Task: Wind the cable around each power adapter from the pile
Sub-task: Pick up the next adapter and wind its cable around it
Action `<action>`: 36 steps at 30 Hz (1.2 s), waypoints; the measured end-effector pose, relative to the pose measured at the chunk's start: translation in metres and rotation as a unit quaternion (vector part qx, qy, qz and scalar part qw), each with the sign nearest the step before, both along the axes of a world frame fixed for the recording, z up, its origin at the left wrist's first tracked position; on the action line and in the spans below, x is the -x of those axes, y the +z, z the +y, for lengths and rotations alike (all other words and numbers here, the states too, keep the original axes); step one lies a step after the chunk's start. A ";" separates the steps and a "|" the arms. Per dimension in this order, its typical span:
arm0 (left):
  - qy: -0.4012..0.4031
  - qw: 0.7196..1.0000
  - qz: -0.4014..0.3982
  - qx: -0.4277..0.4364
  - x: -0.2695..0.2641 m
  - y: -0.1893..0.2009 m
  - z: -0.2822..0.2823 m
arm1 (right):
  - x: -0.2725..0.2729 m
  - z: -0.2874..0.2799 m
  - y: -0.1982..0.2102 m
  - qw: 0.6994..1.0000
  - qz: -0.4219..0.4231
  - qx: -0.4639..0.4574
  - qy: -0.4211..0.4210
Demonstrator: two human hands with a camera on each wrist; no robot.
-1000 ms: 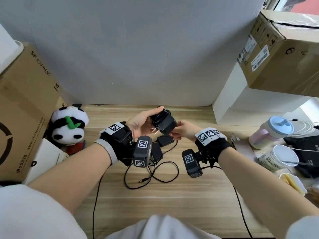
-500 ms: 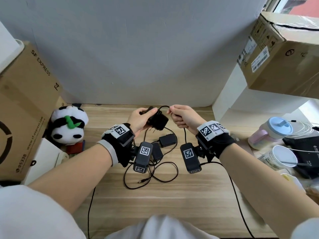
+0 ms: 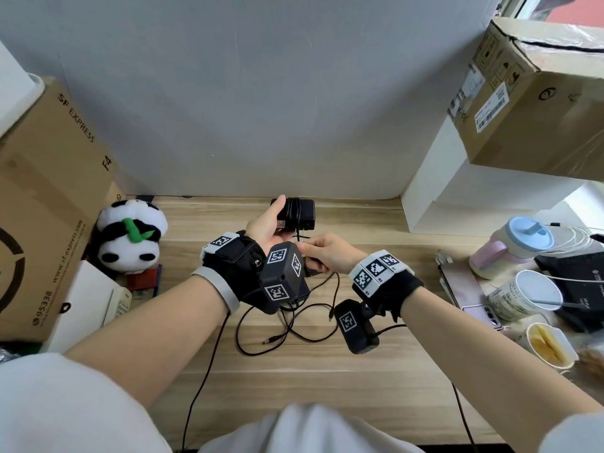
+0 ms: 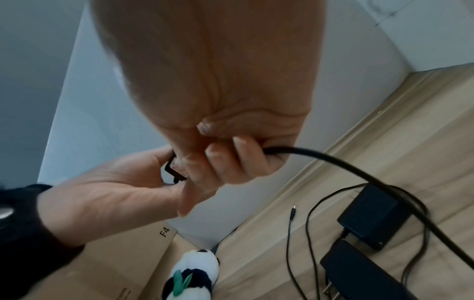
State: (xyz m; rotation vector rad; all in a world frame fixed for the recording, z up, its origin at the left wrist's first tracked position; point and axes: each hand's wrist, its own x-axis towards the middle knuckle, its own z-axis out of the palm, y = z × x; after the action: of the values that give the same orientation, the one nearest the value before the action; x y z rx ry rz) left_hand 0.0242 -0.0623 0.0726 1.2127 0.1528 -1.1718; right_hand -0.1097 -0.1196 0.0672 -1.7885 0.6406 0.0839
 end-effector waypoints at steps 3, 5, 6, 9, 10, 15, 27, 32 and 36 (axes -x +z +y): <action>-0.006 1.000 0.008 0.004 -0.002 -0.004 0.000 | 0.003 -0.002 -0.005 1.000 0.013 0.003 0.000; -0.043 0.999 0.014 0.017 -0.002 -0.002 0.001 | 0.005 -0.006 -0.007 1.000 0.023 0.002 -0.005; -0.066 0.998 0.008 0.022 -0.002 0.000 0.003 | 0.007 -0.009 -0.009 1.000 0.027 -0.005 -0.010; -0.135 0.990 -0.037 0.011 -0.004 0.002 0.008 | 0.011 -0.023 -0.009 0.996 0.029 -0.077 -0.037; -0.160 0.986 -0.047 0.008 -0.005 0.002 0.010 | 0.012 -0.028 -0.008 0.992 0.029 -0.105 -0.059; -0.270 0.944 -0.190 0.010 -0.006 0.007 0.011 | 0.009 -0.046 0.009 0.974 0.003 -0.154 -0.166; -0.160 0.951 -0.257 -0.057 -0.002 -0.008 0.010 | -0.004 -0.018 0.025 0.986 -0.133 -0.033 -0.096; -0.065 0.990 -0.128 -0.008 -0.004 -0.002 0.010 | 0.006 -0.013 0.003 0.993 -0.096 -0.053 -0.042; -0.045 0.996 -0.076 0.015 -0.005 -0.003 0.010 | 0.014 -0.013 -0.013 0.997 -0.041 -0.062 -0.030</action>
State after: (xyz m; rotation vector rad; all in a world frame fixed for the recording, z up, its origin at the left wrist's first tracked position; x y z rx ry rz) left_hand 0.0292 -0.0524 0.0695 1.2874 -0.0325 -1.1504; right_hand -0.1234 -0.1322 0.0539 -1.6429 0.6157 0.0092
